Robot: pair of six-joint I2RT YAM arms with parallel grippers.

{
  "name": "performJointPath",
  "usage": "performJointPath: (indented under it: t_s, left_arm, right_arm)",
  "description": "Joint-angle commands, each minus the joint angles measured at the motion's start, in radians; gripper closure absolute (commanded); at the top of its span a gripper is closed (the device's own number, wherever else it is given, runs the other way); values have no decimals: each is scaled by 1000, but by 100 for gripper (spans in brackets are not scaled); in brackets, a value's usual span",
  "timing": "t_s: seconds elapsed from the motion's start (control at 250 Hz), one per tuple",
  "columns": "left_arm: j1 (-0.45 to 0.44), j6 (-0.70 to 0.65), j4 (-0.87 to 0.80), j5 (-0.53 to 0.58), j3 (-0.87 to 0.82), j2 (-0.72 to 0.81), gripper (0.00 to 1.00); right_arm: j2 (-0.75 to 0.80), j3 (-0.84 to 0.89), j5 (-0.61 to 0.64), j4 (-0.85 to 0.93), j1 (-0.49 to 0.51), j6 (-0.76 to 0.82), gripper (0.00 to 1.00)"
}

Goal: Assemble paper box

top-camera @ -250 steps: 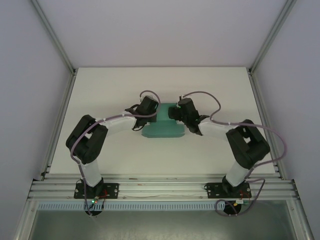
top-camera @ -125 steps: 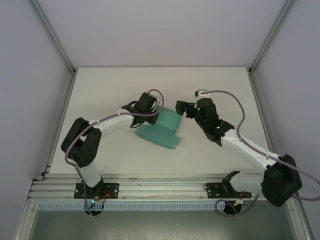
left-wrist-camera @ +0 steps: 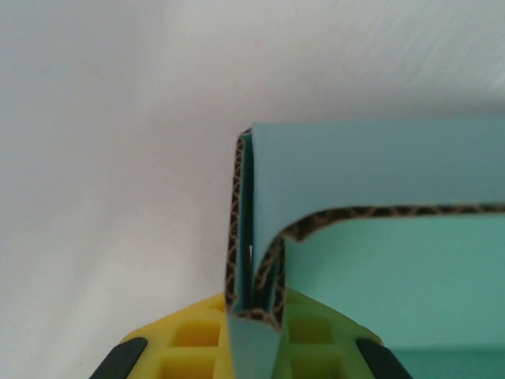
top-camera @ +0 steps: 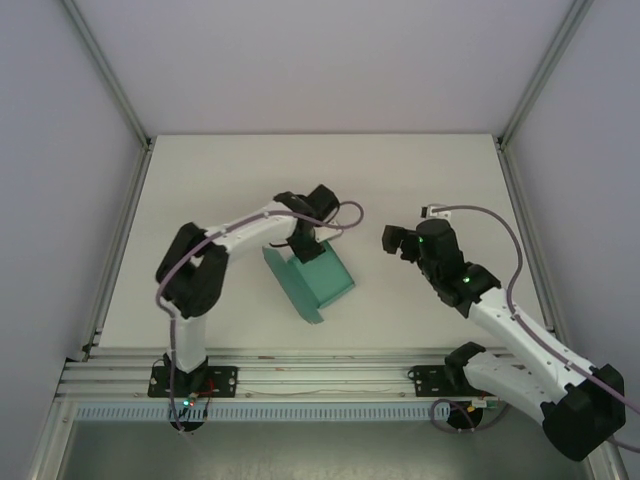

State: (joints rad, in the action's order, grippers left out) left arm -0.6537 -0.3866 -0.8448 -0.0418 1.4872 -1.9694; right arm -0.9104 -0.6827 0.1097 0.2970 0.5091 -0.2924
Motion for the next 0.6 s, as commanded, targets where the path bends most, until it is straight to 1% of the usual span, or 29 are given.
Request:
performJointPath:
  t_s: [0.0, 0.084, 0.144, 0.236, 0.324, 0.384, 0.428, 0.5, 0.596]
  left_arm:
    - [-30, -31, -10, 204, 30, -56, 100]
    - [-45, -45, 124, 339, 7, -91, 100]
    - [-54, -67, 202, 416, -7, -130, 100]
    - [-75, -118, 311, 499, -33, -187, 100]
    - [-104, -178, 382, 563, -58, -237, 100]
    - [-116, -199, 397, 571, -63, -267, 100]
    - [-116, -183, 389, 576, -56, -279, 100]
    - [-105, -173, 386, 525, -61, -261, 100]
    - [-76, -159, 380, 426, -70, -187, 100]
  right_arm:
    - [17, 2, 42, 40, -7, -18, 0]
    - [10, 9, 60, 37, -9, -14, 0]
    - [1, 14, 71, 34, -9, -18, 0]
    - [-14, 20, 74, 23, -12, -26, 0]
    - [-26, 24, 83, 17, -13, -27, 0]
    - [-35, 25, 90, 16, -14, -33, 0]
    - [-39, 27, 92, 15, -15, -33, 0]
    - [-42, 27, 82, 18, -17, -33, 0]
    - [-40, 28, 64, 19, -21, -26, 0]
